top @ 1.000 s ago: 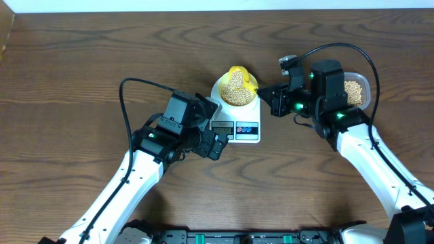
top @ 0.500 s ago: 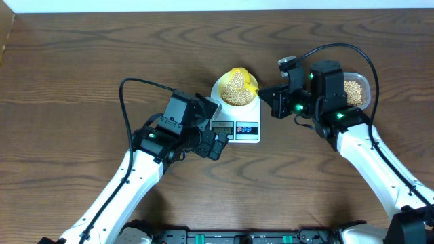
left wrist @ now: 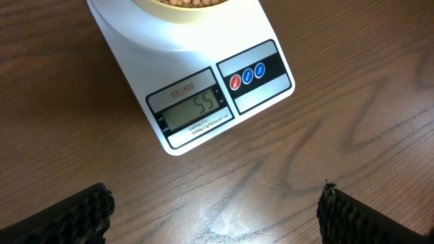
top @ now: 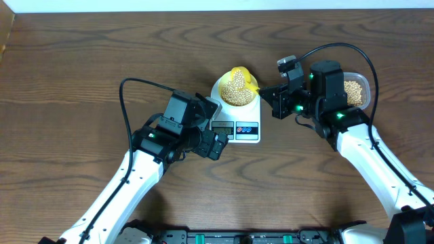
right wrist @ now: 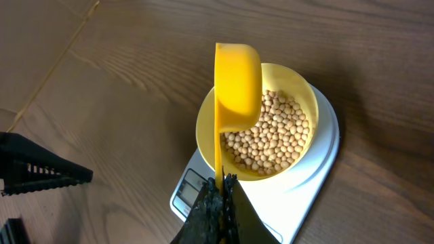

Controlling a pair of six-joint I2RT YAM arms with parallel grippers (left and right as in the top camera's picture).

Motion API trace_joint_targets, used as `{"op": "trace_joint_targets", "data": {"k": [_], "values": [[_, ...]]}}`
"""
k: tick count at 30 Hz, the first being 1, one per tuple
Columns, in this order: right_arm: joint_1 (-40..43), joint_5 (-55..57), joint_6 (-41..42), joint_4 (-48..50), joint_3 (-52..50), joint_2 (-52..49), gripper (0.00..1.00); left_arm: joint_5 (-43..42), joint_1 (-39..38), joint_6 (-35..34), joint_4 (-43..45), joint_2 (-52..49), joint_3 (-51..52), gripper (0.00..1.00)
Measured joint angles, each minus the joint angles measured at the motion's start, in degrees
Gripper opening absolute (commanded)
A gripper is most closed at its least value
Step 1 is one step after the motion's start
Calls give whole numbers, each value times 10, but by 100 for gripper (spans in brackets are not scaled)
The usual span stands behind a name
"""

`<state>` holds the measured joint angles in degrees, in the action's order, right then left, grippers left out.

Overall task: Scoop item into bowl and weigh 50g on scale
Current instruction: 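Swing the yellow scoop right back to the soybean tub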

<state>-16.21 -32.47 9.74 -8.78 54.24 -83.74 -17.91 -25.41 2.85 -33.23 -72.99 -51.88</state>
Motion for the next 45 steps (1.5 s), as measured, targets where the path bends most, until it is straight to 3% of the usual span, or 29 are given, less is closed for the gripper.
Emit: {"op": "trace_joint_targets", "data": {"k": [7, 16, 25, 45], "values": [[0, 1, 21, 16, 0, 0, 1, 0, 0, 0, 0, 0, 0, 98], [14, -24, 105, 55, 0, 0, 1, 0, 0, 0, 0, 0, 0, 98], [99, -85, 154, 95, 0, 0, 1, 0, 0, 0, 0, 0, 0, 98], [268, -173, 155, 99, 0, 0, 1, 0, 0, 0, 0, 0, 0, 98]]}}
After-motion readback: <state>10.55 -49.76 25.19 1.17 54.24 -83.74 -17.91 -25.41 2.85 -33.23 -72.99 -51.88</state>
